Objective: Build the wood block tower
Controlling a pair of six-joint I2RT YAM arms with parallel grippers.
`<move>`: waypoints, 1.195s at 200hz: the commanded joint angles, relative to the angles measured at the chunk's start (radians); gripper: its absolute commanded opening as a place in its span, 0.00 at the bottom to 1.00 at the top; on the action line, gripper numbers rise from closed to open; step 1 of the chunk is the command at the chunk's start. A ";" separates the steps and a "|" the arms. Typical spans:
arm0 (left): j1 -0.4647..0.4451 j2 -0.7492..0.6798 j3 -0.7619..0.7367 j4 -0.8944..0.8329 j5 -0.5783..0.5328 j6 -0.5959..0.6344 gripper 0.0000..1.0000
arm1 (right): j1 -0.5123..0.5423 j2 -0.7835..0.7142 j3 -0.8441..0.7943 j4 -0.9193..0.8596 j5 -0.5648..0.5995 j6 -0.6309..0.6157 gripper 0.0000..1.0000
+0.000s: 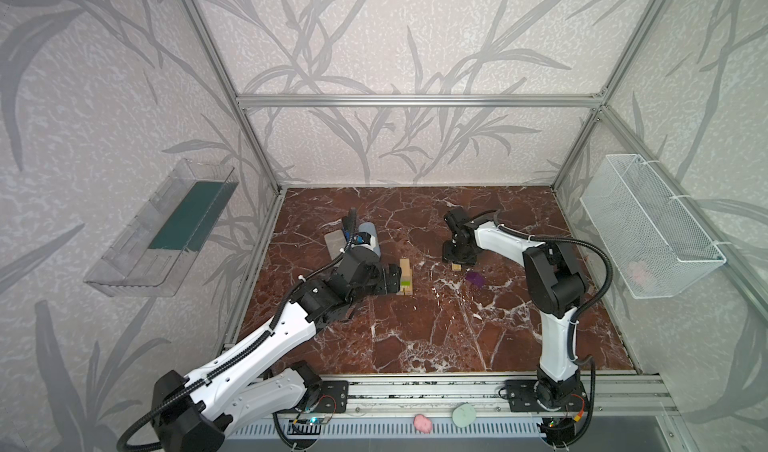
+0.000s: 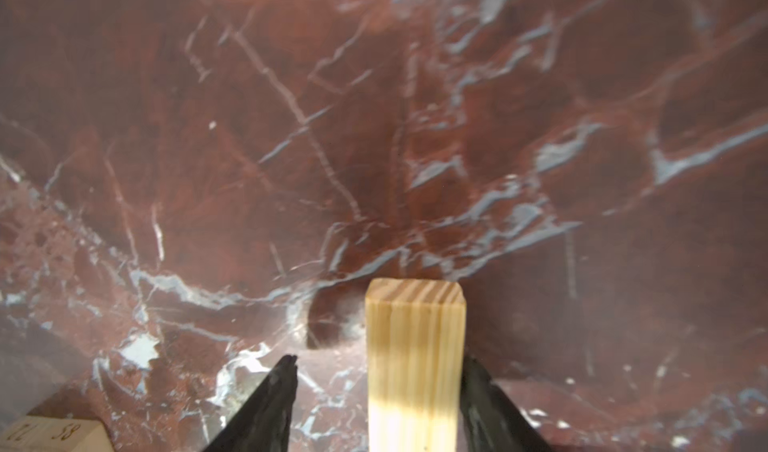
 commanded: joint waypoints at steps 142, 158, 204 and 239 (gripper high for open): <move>-0.001 -0.011 0.025 -0.031 -0.036 0.037 1.00 | 0.017 0.073 0.034 -0.056 0.105 0.004 0.45; -0.001 -0.010 0.028 -0.034 -0.036 0.043 0.99 | 0.016 0.067 0.029 -0.048 0.105 -0.011 0.43; 0.001 -0.001 0.028 -0.027 -0.036 0.046 0.99 | 0.018 0.066 0.024 -0.023 0.101 -0.025 0.40; 0.003 -0.002 0.028 -0.028 -0.036 0.048 0.99 | 0.018 0.068 0.029 -0.028 0.107 -0.024 0.38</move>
